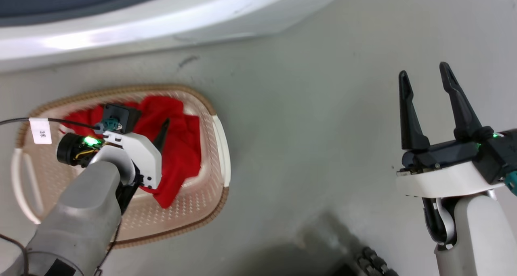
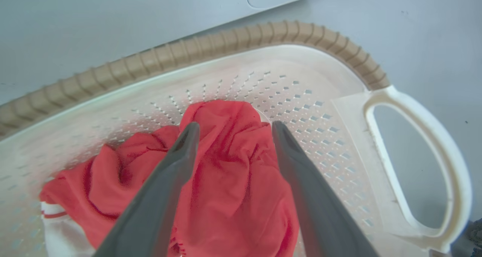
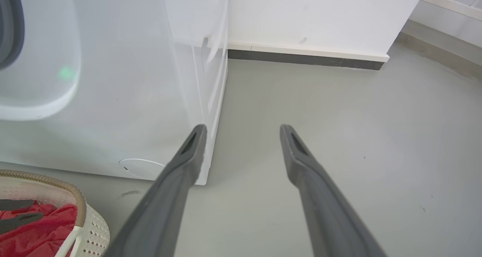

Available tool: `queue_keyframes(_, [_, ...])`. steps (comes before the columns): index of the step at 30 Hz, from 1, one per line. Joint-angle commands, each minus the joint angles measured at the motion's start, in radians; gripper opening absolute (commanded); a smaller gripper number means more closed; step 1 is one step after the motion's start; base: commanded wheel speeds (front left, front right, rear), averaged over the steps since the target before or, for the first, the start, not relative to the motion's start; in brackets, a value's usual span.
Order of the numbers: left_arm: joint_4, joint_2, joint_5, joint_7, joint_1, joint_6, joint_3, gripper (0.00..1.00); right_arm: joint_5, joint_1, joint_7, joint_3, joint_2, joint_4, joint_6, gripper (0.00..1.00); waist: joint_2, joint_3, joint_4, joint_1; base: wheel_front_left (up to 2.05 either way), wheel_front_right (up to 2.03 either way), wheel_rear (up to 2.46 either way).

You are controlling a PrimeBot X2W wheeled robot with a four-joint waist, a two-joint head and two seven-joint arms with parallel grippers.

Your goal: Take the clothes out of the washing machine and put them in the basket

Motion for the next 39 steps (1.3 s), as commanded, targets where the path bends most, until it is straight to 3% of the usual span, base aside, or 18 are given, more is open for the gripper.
queue_keyframes(1, [-0.029, 0.006, 0.006, -0.006, 0.026, 0.006, 0.024, 1.00, -0.007, 0.016, -0.002, -0.009, 0.000, 0.007, -0.001, 1.00, 0.0000, -0.096, 0.032, 0.0000, 0.00, 0.00, 0.00])
queue_keyframes(10, [-0.304, 0.039, 0.122, -0.005, 0.174, 0.045, 0.239, 1.00, -0.046, 0.068, -0.002, -0.057, 0.000, 0.039, -0.001, 1.00, 0.0000, -0.306, 0.103, 0.0000, 0.00, 0.00, 0.00])
queue_keyframes(16, [-0.488, 0.028, 0.223, -0.005, 0.274, 0.070, 0.397, 1.00, -0.075, 0.101, -0.002, -0.086, 0.000, 0.050, -0.001, 1.00, 0.0000, -0.415, 0.161, 0.0000, 0.00, 0.00, 0.00])
queue_keyframes(24, [-0.721, -0.008, 0.355, -0.005, 0.445, 0.092, 0.595, 1.00, -0.096, 0.144, -0.002, -0.107, 0.000, 0.059, -0.001, 1.00, 0.0000, -0.537, 0.221, 0.0000, 0.00, 0.00, 0.00])
queue_keyframes(39, [-0.977, -0.146, 0.546, -0.005, 0.796, 0.127, 0.788, 1.00, -0.083, 0.296, -0.002, -0.096, 0.000, 0.053, -0.001, 1.00, 0.0000, -0.719, 0.243, 0.0000, 0.00, 0.00, 0.00])
